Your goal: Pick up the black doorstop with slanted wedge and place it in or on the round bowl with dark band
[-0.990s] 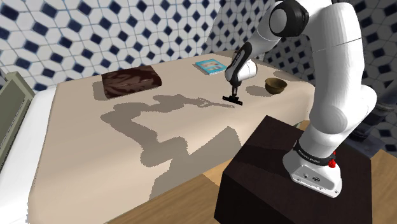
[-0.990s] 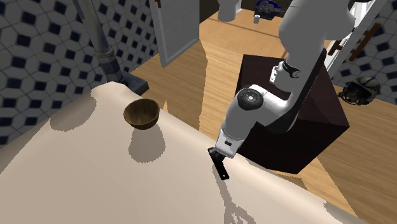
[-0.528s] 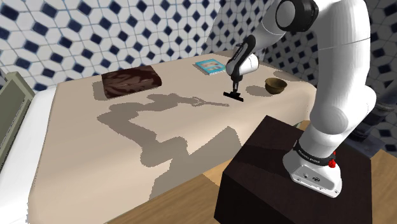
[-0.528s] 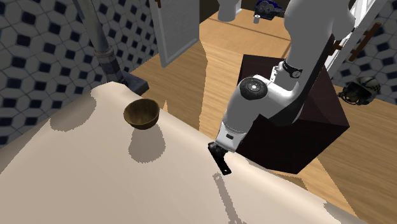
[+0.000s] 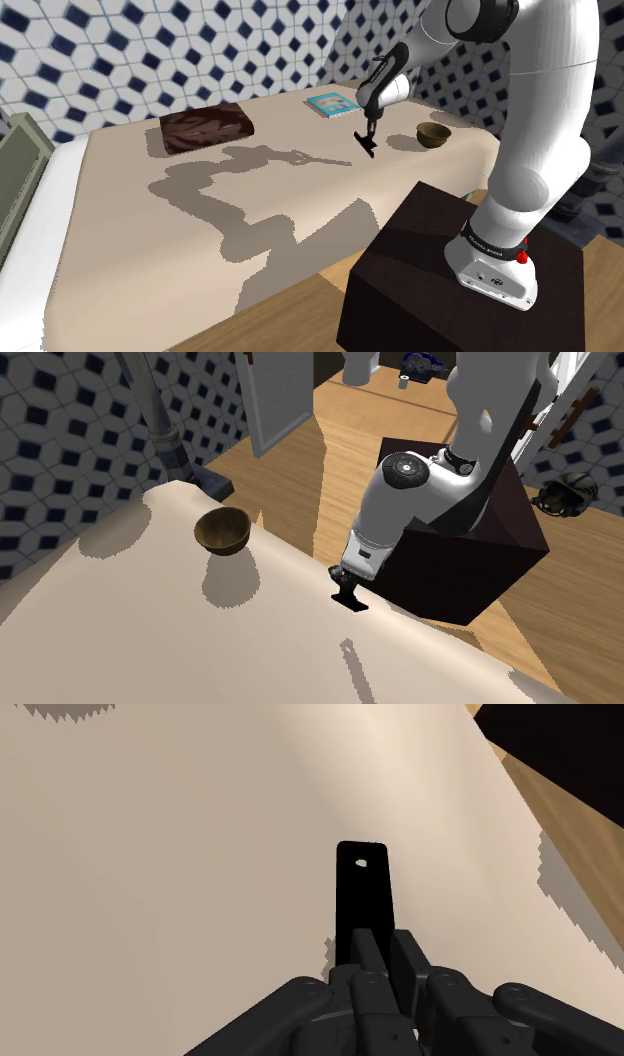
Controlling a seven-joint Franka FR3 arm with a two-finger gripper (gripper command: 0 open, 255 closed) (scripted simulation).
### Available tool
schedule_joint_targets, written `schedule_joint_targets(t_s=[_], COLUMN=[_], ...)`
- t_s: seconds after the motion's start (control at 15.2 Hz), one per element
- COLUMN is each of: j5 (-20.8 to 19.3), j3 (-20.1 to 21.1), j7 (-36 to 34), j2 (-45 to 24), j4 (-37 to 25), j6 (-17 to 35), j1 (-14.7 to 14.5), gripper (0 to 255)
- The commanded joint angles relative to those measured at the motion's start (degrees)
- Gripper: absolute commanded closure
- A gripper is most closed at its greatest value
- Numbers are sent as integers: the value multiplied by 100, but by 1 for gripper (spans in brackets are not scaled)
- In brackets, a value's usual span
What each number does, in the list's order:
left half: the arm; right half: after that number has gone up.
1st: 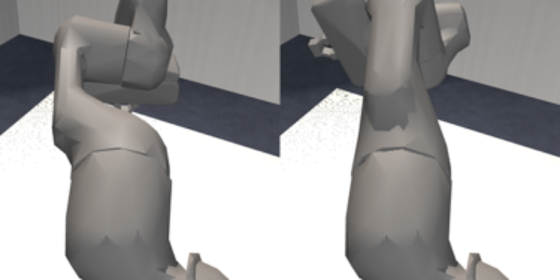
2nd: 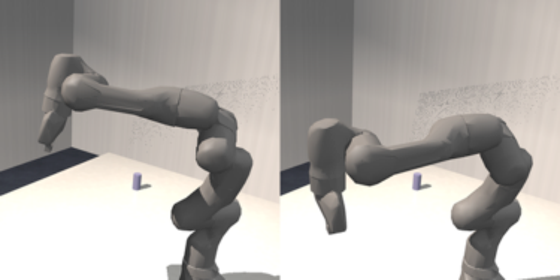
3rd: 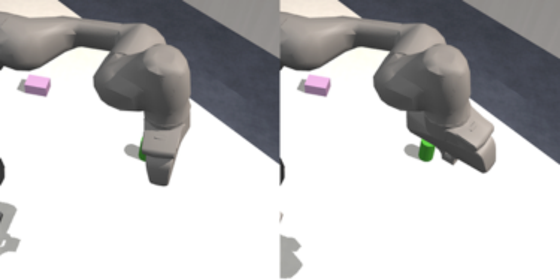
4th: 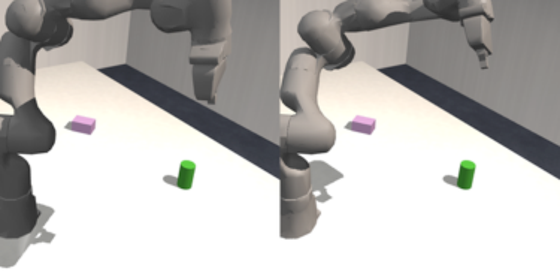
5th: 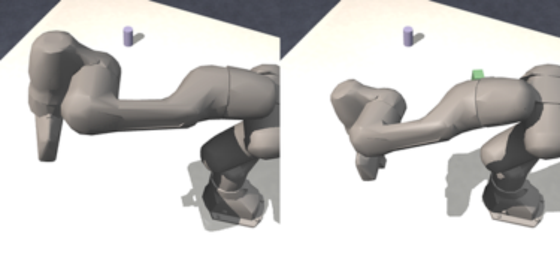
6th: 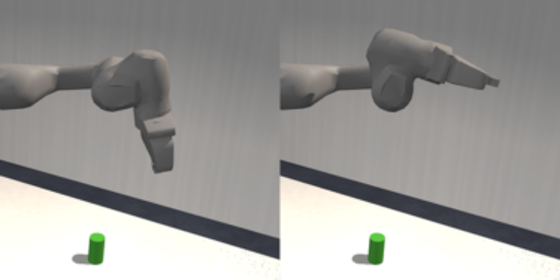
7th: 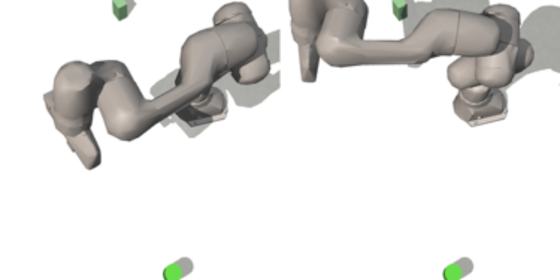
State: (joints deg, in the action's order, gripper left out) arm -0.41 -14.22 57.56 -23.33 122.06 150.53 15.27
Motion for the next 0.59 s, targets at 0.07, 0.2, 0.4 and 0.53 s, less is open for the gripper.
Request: schedule_joint_targets(t_s=[0.07, 0.2, 0.4, 0.53], j5=[72, 158, 289, 374], j3=[-13, -13, -2, 13], j7=[308, 623, 1087, 1388], j2=[-24, -98, -238, -349], j4=[-77, -178, -381, -550], j6=[-32, -38, -73, -114], j1=[239, 491, 875, 1132], gripper=[255, 255, 255, 255])
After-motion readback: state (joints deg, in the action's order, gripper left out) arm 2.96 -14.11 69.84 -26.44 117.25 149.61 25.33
